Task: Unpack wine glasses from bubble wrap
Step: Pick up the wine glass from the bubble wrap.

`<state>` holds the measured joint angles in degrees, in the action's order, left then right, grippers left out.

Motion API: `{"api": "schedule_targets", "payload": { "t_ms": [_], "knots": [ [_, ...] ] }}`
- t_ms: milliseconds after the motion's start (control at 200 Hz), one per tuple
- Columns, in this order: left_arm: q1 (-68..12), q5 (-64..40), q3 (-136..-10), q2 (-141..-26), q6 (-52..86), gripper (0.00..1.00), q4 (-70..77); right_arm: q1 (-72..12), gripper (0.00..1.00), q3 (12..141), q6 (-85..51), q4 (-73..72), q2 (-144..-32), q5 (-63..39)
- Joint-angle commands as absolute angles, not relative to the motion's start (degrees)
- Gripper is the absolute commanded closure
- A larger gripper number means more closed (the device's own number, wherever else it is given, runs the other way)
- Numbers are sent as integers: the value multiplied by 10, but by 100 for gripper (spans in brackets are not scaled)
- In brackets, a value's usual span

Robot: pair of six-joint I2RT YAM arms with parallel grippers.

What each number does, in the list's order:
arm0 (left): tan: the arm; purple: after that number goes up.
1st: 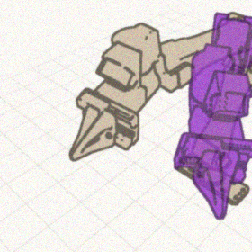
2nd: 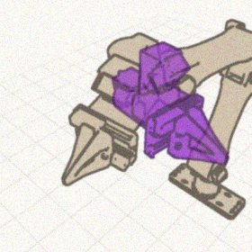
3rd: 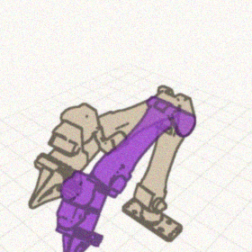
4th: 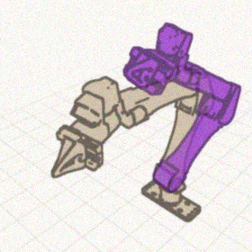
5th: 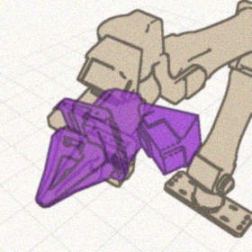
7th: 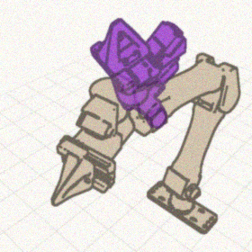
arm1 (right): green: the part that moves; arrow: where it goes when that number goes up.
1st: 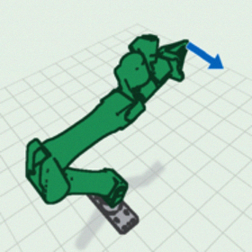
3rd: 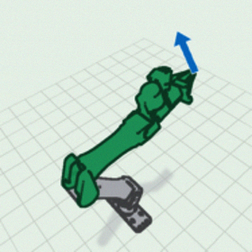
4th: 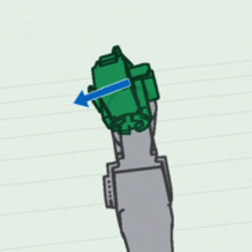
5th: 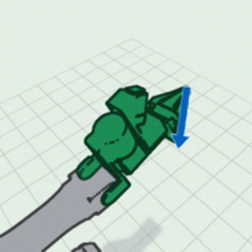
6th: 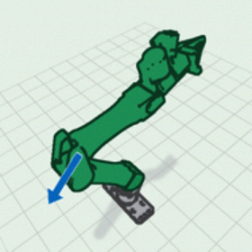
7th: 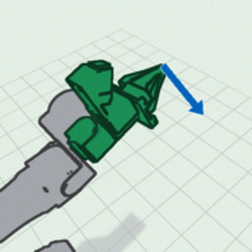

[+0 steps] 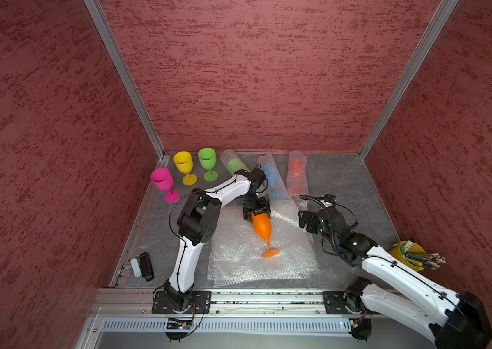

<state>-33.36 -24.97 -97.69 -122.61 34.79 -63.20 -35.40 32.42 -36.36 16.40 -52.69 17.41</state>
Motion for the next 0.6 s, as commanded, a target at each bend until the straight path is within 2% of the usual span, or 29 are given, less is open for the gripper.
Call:
{"api": "schedule_targets", "payload": {
  "t_ms": [0,195,436,596],
  "knots": [
    [-332,-236,-966,-1176,349,24,-637,-352,3,321,-363,177,-513,195],
    [-338,-165,-947,-1090,346,24,-651,-351,3,327,-359,188,-503,199],
    [-344,-15,-941,-1002,324,22,-677,-352,3,334,-347,183,-496,204],
    [-345,98,-901,-935,281,23,-625,-352,3,330,-325,170,-483,210]
  ]
}}
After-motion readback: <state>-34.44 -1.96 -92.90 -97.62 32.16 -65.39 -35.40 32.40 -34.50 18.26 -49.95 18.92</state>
